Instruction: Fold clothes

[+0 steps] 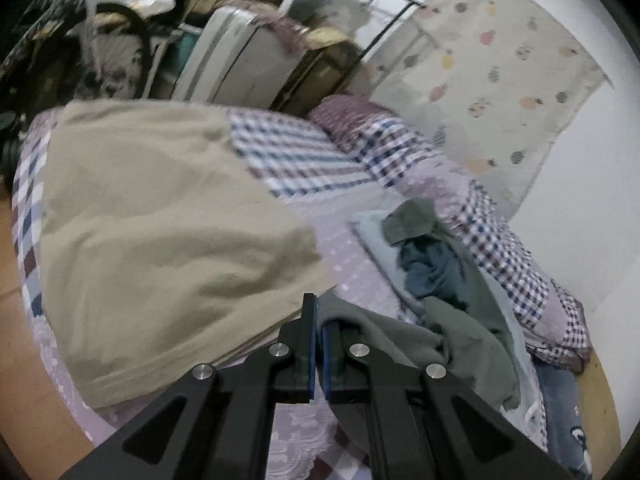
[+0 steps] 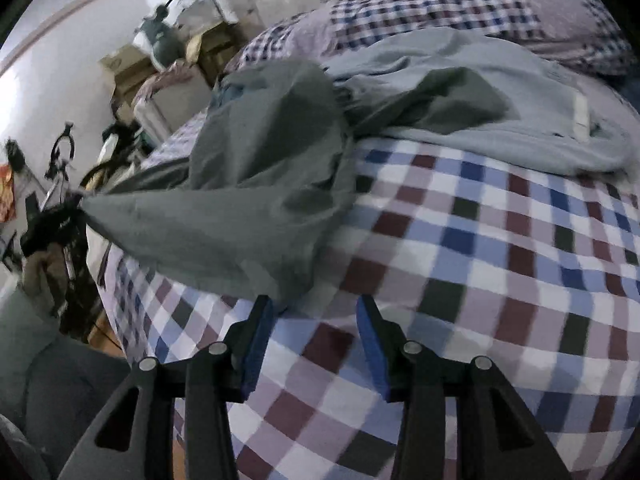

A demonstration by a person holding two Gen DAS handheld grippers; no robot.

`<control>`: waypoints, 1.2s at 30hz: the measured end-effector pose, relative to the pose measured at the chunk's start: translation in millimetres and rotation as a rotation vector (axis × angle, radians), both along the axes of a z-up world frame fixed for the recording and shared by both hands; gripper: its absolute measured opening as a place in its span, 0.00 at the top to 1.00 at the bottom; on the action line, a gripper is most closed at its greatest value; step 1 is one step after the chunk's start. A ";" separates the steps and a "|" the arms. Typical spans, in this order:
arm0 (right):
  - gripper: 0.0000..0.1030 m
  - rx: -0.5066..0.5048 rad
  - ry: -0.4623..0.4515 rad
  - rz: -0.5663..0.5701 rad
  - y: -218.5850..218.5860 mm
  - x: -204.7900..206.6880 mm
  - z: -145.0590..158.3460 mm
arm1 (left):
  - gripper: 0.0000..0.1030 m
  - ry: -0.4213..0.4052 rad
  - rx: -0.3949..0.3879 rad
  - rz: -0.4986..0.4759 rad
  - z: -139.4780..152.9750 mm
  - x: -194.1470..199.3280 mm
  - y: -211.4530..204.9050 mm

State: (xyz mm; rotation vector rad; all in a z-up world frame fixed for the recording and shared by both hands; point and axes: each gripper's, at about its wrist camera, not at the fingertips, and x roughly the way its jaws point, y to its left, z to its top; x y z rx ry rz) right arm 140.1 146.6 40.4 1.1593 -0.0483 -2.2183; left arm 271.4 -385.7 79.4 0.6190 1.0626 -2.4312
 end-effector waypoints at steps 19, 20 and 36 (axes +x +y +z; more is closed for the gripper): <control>1.00 -0.187 0.060 -0.060 70.8 74.7 101.4 | 0.99 -0.002 0.047 -0.179 5.9 22.5 33.0; 1.00 -0.169 0.066 -0.064 77.9 85.3 107.2 | 0.99 -0.013 0.047 -0.204 6.4 27.3 39.5; 0.93 0.226 0.022 -0.268 94.8 92.7 80.0 | 0.77 -0.356 -0.024 -0.240 4.3 80.0 56.4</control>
